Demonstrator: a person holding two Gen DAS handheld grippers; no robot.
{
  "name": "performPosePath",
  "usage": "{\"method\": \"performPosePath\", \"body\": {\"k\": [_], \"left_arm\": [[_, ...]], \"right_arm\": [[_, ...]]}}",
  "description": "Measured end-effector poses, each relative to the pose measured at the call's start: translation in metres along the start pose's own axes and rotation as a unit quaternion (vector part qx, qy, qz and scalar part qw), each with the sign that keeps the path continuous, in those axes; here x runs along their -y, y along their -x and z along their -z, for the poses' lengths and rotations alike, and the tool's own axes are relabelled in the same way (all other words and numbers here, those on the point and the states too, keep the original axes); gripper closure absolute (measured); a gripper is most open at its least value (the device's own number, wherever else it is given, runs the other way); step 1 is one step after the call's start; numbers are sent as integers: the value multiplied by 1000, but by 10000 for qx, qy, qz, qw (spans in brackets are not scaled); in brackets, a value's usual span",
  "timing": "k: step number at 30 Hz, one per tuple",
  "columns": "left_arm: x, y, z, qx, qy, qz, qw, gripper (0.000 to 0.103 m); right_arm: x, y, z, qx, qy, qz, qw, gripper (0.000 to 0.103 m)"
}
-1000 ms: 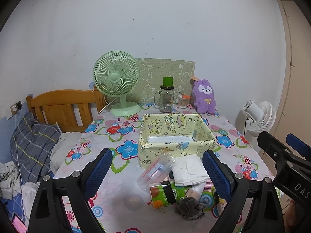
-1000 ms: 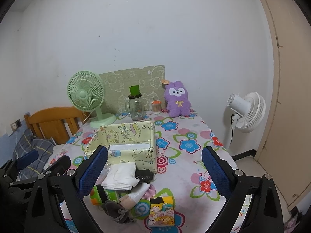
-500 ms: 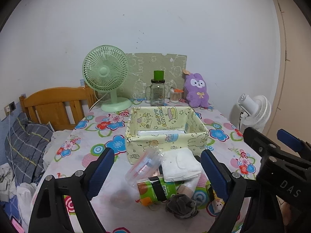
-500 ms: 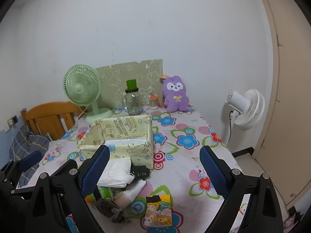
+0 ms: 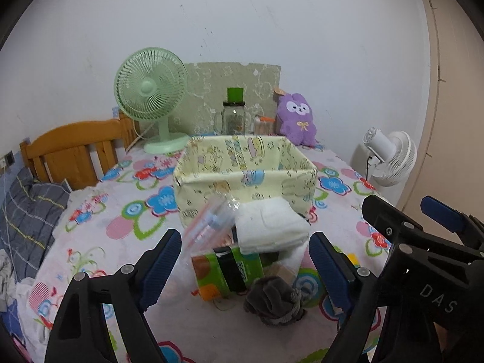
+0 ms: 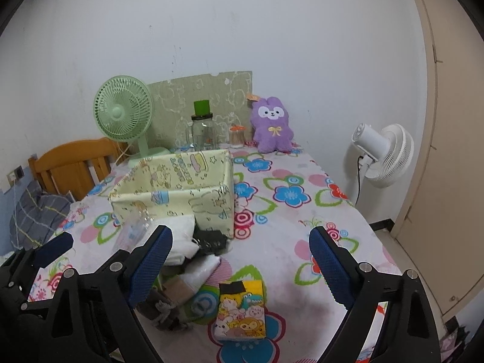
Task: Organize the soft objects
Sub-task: 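Move both tools down toward the items in front of the fabric box, then grasp the dark grey knit item with the left tool while the right tool grasps the cartoon pouch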
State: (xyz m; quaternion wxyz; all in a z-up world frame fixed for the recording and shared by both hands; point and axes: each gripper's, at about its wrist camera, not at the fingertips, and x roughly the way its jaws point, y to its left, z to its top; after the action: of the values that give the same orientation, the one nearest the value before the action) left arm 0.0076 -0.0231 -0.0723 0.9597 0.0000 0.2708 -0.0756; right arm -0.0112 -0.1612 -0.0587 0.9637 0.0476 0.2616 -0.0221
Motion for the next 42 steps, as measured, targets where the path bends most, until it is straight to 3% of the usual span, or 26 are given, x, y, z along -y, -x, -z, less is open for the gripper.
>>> {"method": "performPosePath", "body": {"k": [8,22,25,28,34,37,39,42], "left_arm": [[5,-17,21,-279,-51,137,9995,16],[11,-40,42,-604,-116,41,9981,20],[15,-41,44,-567,-177,61,9982,27],[20,-46,47,-682,-261,92,9973,45],[24,-46,50,-665,-318,135,9972,49],[24,-46,53,-591,-248,105,9979,50],[25,-46,52,-583,-267,100,9979,52],[25,-47,51,-588,-268,109,9979,53]], "right_arm": [[4,-14,22,-221,0,67,9997,10],[4,-45,47,-719,-99,11,9974,12],[5,-52,49,-830,-166,-17,9964,13],[3,-59,52,-945,-143,-9,9954,16],[1,-66,56,-1091,-208,-94,9938,25],[-1,-68,56,-1154,-209,-199,9929,39],[-3,-67,55,-1153,-173,-231,9929,59],[-4,-67,54,-1153,-162,-262,9928,63]]}}
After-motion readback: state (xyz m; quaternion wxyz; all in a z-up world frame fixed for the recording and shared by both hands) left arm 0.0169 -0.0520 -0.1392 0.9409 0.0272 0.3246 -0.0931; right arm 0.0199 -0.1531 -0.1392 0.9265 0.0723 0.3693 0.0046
